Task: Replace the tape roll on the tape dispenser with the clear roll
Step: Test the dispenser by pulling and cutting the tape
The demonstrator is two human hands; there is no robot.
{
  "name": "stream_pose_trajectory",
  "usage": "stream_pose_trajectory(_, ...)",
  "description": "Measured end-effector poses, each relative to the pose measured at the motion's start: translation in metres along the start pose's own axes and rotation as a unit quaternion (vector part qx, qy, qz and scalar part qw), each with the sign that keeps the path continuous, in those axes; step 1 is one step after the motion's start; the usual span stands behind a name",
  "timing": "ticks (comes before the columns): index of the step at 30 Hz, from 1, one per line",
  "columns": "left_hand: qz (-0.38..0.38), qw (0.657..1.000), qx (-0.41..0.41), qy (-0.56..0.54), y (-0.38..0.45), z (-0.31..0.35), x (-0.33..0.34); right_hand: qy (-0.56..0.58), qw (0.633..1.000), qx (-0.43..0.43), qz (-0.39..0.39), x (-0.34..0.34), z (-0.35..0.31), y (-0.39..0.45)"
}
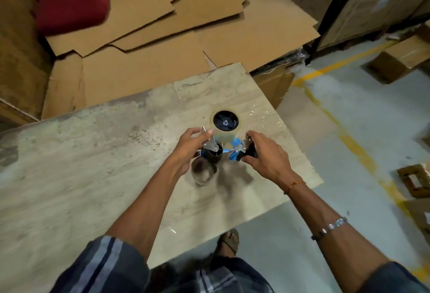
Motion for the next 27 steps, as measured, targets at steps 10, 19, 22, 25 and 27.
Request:
stream_pose_trajectory(10, 0.170, 0.982, 0.036, -0.073, -0.008, 0.010, -0.077, -0.018, 0.988, -0.140, -0.063, 0.005, -0.069, 0.103)
stream_pose_trajectory(19, 0.224, 0.973, -0.020, -0.056, -0.019, -0.025, -0.116, -0.064, 0.977, -0.162, -0.120, 0.045, -0.117, 0.138)
stream_pose_trajectory(22, 0.225, 0.973, -0.013, -0.044, -0.019, -0.032, -0.122, -0.076, 0.978, -0.155, -0.117, 0.053, -0.122, 0.136)
stream_pose_trajectory(25, 0.213, 0.977, -0.018, -0.025, -0.020, -0.039, -0.126, -0.079, 0.978, -0.158, -0.110, 0.060, -0.121, 0.133)
stream_pose_trajectory(27, 0.215, 0.976, -0.024, -0.010, -0.021, -0.045, -0.129, -0.078, 0.978, -0.162, -0.105, 0.062, -0.122, 0.130)
Point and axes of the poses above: each hand's wrist, its own y-axis towards the middle knuckle, its own x-axis out of the palm, z = x × y, the point moved 1 cm from there along y, towards the middle knuckle, and after that the axes turned 14 degrees about -z, right-handed, at the moved point
